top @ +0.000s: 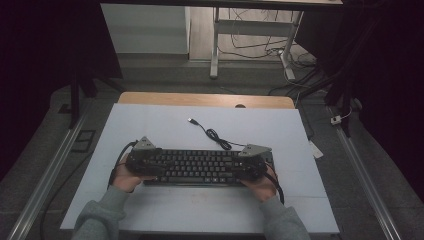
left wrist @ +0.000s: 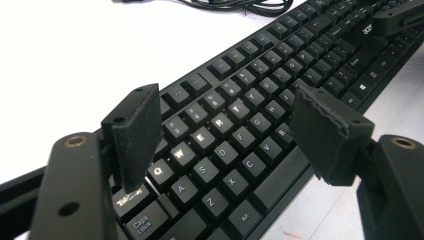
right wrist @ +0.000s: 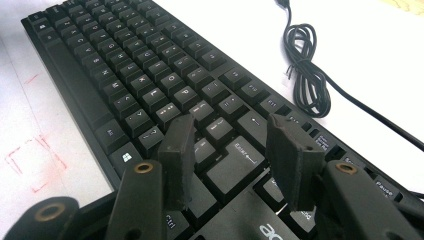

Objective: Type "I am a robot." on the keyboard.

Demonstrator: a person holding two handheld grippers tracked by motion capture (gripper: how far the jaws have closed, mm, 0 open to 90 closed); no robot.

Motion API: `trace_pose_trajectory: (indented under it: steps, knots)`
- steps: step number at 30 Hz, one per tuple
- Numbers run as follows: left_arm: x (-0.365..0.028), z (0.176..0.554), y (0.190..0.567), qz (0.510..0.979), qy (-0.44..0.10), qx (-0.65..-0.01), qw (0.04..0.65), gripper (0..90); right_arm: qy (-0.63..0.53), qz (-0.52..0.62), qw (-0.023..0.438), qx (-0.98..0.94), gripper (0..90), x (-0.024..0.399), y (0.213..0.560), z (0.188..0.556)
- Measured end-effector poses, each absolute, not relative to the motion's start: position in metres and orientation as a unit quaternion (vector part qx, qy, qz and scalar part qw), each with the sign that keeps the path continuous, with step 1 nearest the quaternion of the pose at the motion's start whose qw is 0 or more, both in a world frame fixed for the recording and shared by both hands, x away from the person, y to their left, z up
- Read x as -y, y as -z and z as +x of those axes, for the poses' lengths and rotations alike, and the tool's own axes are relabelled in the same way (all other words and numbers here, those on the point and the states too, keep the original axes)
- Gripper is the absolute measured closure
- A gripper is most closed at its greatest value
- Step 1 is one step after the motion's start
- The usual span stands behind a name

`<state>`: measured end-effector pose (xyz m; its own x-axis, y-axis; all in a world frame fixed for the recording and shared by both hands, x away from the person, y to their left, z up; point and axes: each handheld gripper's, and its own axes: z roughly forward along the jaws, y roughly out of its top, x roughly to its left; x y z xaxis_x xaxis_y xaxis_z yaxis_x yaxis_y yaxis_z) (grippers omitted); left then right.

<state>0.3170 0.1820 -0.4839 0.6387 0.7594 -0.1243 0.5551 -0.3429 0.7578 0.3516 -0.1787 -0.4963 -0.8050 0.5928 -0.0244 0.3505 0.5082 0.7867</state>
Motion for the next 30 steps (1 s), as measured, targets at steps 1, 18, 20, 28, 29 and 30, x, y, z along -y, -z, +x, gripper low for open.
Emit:
trace_pose_trajectory:
  steps: [1, 18, 20, 28, 29, 30]
  knots:
    - [-0.182, 0.317, 0.484, 0.809, -0.126, -0.406, 0.405, 28.8, -0.411, 0.275, 0.147, -0.856, 54.7, 0.179, 0.496, 0.352]
    - [-0.180, 0.318, 0.487, 0.815, -0.121, -0.405, 0.397, 27.3, -0.423, 0.269, 0.133, -0.855, 55.0, 0.170, 0.496, 0.350]
    - [-0.179, 0.319, 0.487, 0.816, -0.120, -0.404, 0.395, 27.0, -0.422, 0.264, 0.131, -0.857, 55.2, 0.166, 0.495, 0.349]
    - [-0.178, 0.319, 0.488, 0.818, -0.119, -0.404, 0.392, 26.5, -0.422, 0.242, 0.118, -0.866, 63.4, 0.148, 0.495, 0.347]
    - [-0.178, 0.319, 0.488, 0.818, -0.119, -0.404, 0.392, 26.5, -0.422, 0.241, 0.114, -0.867, 65.6, 0.146, 0.495, 0.347]
    - [-0.178, 0.319, 0.488, 0.818, -0.119, -0.403, 0.392, 26.4, -0.423, 0.238, 0.110, -0.868, 68.2, 0.144, 0.496, 0.347]
